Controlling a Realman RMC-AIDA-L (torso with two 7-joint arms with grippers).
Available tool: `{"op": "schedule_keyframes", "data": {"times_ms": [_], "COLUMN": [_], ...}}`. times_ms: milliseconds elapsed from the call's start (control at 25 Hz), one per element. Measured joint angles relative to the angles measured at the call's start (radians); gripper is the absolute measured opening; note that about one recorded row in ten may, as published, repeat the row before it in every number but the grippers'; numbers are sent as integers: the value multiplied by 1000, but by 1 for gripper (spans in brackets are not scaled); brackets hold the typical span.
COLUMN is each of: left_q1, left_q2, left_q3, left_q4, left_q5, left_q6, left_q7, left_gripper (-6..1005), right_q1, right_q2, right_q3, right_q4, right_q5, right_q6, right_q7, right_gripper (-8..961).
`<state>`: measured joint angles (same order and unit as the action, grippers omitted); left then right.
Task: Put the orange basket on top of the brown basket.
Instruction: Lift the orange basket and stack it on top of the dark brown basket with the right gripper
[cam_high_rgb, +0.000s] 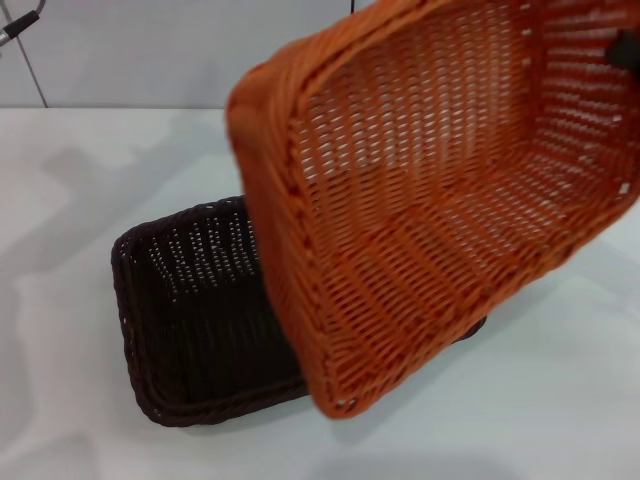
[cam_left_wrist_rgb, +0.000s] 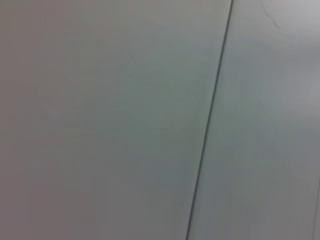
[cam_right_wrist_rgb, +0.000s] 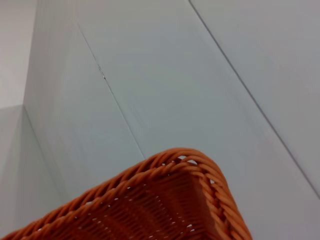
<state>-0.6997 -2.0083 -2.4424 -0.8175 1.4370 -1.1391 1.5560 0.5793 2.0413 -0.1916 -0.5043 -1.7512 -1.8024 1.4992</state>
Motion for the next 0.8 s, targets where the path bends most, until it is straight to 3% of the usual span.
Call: {"op": "schedule_keyframes", "data": {"times_ms": [200, 520, 800], "left_q1": [-7, -19, -22], "left_q2": [12, 25, 32], "left_q3": [22, 61, 75], "left_q4": [0, 0, 0], "left_q5": [0, 3, 4], "left_q6": [-1, -2, 0], "left_q7": [-1, -6, -6], "left_gripper": [859, 859, 859], "right_q1": [4, -10, -26], "right_q2": [26, 33, 35], "right_q3": [4, 8, -2], "right_q4": [178, 404, 492], "right_q5": [11, 27, 24], "right_q6": [33, 97, 171], "right_q7": [-147, -343, -429], "right_gripper": [210, 226, 239]}}
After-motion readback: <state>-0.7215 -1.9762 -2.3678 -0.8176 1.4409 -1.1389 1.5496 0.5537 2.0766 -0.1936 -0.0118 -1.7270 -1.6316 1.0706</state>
